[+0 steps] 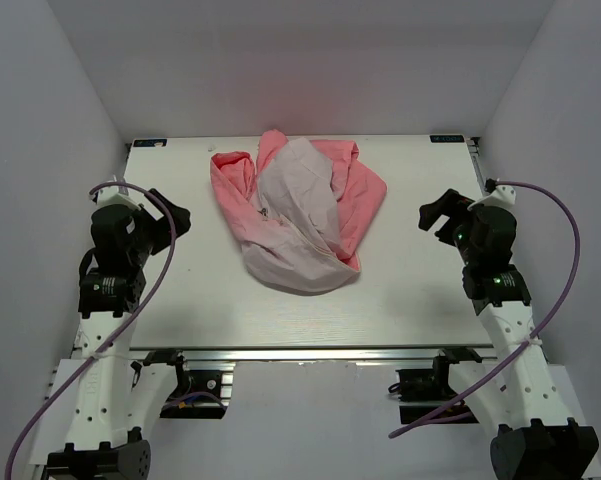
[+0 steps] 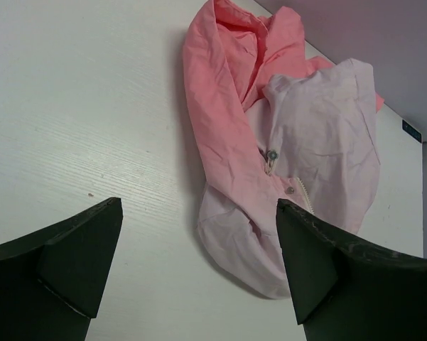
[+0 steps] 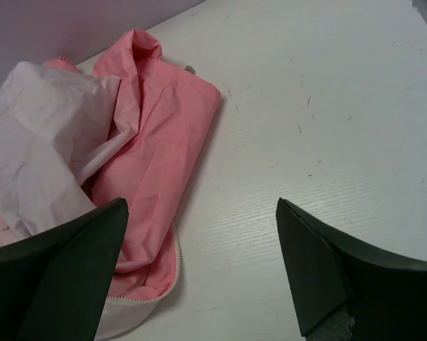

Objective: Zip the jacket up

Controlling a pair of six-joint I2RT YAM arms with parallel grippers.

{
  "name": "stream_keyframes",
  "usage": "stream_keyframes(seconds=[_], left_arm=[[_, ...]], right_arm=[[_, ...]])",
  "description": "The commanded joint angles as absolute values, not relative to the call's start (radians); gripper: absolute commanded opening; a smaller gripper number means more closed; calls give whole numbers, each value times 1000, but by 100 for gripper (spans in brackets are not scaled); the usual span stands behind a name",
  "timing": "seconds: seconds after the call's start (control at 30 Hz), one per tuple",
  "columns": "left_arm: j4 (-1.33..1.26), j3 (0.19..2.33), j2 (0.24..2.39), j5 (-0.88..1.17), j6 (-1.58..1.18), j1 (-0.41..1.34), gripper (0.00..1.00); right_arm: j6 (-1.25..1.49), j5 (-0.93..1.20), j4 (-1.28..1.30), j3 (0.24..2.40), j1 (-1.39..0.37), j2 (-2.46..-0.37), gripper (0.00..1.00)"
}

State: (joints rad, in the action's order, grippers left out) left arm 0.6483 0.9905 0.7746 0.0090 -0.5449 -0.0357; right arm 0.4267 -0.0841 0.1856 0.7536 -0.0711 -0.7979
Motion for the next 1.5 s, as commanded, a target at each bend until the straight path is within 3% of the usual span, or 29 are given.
stream_keyframes(seconds=[0.0, 0.1, 0.2, 0.47, 0.57, 0.77, 1.0, 1.03, 1.07, 1.13, 1.17, 1.23, 1.27, 1.3, 1.33, 1.37, 1.47], left_arm=[[663, 980, 775, -2, -558, -35, 98], [637, 960, 778, 49, -571, -35, 98], [595, 936, 813, 119, -571, -35, 98], [385, 887, 1112, 420, -591, -32, 98], [301, 890, 1227, 416, -606, 44, 98], [195, 986, 1457, 368, -620, 121, 98], [170, 1112, 1713, 307, -632, 123, 96], [167, 1123, 1762, 308, -637, 123, 94], [163, 1149, 1785, 316, -638, 123, 83], [155, 1176, 1854, 331, -638, 121, 72], [150, 1204, 1876, 363, -638, 121, 53], [158, 1235, 1910, 388, -637, 123, 32], [161, 1247, 1927, 391, -634, 123, 0], [172, 1267, 1927, 393, -627, 123, 0], [175, 1273, 1924, 391, -621, 121, 0], [176, 1278, 1902, 382, -615, 123, 0], [198, 1296, 1841, 361, -585, 123, 0]], right_arm=[[425, -101, 166, 784, -64, -772, 90], [417, -65, 149, 764, -64, -764, 89], [296, 130, 127, 758, -64, -775, 89], [258, 284, 155, 821, -66, -923, 89], [274, 376, 184, 906, -78, -1035, 89], [196, 71, 181, 1121, -420, -1257, 89], [137, -115, 251, 1507, -549, -1719, 89], [135, -118, 262, 1553, -555, -1765, 89], [135, -118, 267, 1595, -563, -1807, 89], [126, -95, 276, 1712, -569, -1938, 89], [121, -88, 285, 1753, -572, -1978, 89], [117, -63, 320, 1875, -578, -2100, 89], [114, -55, 328, 1911, -581, -2133, 77], [114, -51, 336, 1943, -581, -2190, 66], [126, -66, 347, 2012, -581, -2213, 42], [168, -84, 363, 2035, -581, -2224, 0], [201, -181, 283, 1988, -581, -2154, 0]])
